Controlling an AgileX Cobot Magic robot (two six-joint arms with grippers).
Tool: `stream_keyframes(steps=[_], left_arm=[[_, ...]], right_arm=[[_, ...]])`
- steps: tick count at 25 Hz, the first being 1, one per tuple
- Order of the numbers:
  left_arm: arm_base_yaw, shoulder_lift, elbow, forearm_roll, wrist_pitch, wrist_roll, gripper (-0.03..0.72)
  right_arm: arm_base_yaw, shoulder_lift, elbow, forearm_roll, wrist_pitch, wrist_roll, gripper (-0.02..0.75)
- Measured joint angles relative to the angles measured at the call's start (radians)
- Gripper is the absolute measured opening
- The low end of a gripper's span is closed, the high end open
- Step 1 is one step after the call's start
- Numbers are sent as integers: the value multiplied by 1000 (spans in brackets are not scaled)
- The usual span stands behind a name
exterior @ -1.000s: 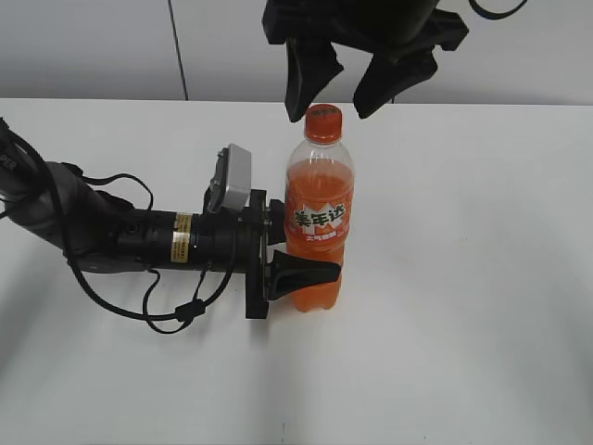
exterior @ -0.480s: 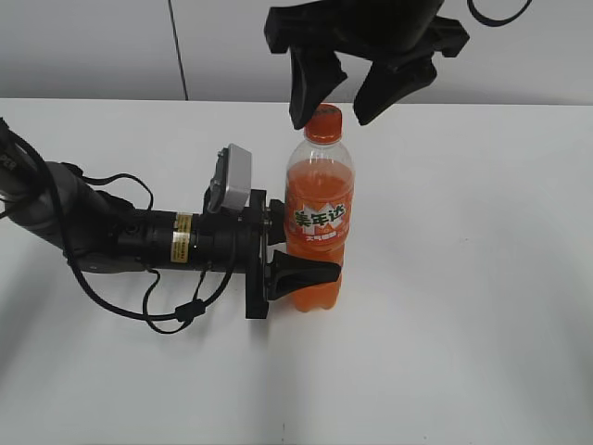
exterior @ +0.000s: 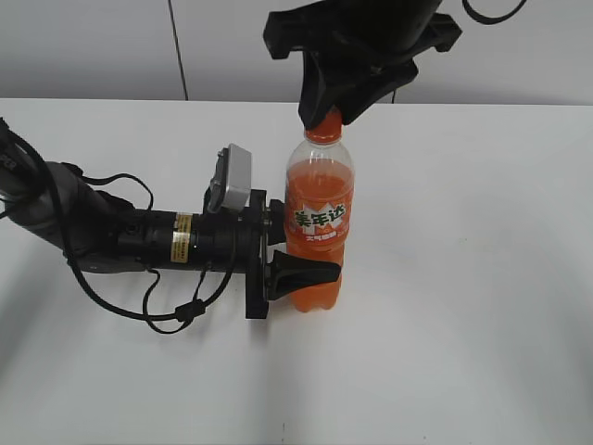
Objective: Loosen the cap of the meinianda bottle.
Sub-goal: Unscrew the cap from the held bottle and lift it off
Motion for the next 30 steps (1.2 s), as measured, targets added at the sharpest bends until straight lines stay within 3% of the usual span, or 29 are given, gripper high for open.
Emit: stream_keyframes(steps=[6, 17, 18, 20, 22, 30], left_arm=[[0, 0, 0, 1, 0, 1, 405], [0, 0, 0, 1, 0, 2, 405], [0, 0, 0, 1, 0, 0, 405], [0, 0, 0, -4, 0, -5, 404], [0, 0, 0, -6, 1, -9, 404], [0, 0, 0, -7, 1, -11, 403]], right_arm=[[0, 0, 0, 5, 0, -214, 257], [0, -4, -4, 4, 0, -890, 247], [0, -5, -4, 3, -2, -955, 221], [0, -10, -5, 4, -4, -1078, 82], [1, -11, -5, 7, -3, -1199, 15], [1, -12, -5, 9, -2, -1328, -15]])
